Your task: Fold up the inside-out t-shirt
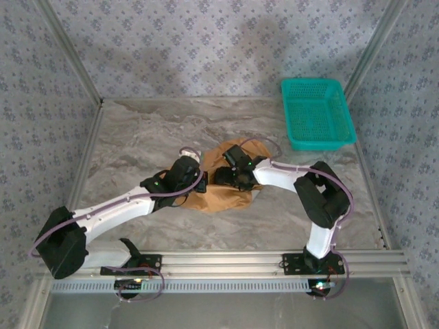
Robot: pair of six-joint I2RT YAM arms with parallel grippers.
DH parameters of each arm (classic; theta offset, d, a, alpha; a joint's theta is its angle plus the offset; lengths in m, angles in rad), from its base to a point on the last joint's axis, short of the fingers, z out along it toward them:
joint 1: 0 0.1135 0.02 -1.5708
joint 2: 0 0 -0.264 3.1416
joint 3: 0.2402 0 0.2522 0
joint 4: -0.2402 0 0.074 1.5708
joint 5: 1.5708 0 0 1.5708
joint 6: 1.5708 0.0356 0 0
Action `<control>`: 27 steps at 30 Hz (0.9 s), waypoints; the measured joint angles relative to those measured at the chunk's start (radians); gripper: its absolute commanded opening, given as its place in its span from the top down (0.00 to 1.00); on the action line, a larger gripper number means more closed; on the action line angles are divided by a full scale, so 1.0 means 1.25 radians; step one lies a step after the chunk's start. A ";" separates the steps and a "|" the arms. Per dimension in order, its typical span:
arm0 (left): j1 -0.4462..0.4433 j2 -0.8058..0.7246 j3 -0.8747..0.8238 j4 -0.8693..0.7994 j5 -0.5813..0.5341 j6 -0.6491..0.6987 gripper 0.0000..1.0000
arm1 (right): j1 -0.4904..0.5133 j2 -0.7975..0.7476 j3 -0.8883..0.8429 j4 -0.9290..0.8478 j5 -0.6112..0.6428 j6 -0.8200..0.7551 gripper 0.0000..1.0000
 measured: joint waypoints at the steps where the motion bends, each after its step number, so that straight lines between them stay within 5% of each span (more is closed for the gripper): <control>1: 0.000 0.000 -0.005 0.009 0.002 0.000 1.00 | -0.006 0.000 0.005 -0.012 0.023 0.006 0.06; 10: -0.013 0.057 -0.071 0.076 0.018 0.000 1.00 | -0.116 0.018 0.120 -0.093 0.114 0.014 0.07; 17: -0.024 0.117 -0.071 0.126 0.032 0.003 1.00 | -0.112 0.047 0.176 -0.120 0.085 -0.020 0.12; 25: -0.028 0.127 -0.071 0.140 0.038 0.004 1.00 | -0.070 -0.039 0.121 -0.173 0.053 -0.056 0.56; 27: -0.028 0.127 -0.071 0.140 0.038 0.004 1.00 | -0.061 -0.060 0.115 -0.173 0.040 -0.060 0.58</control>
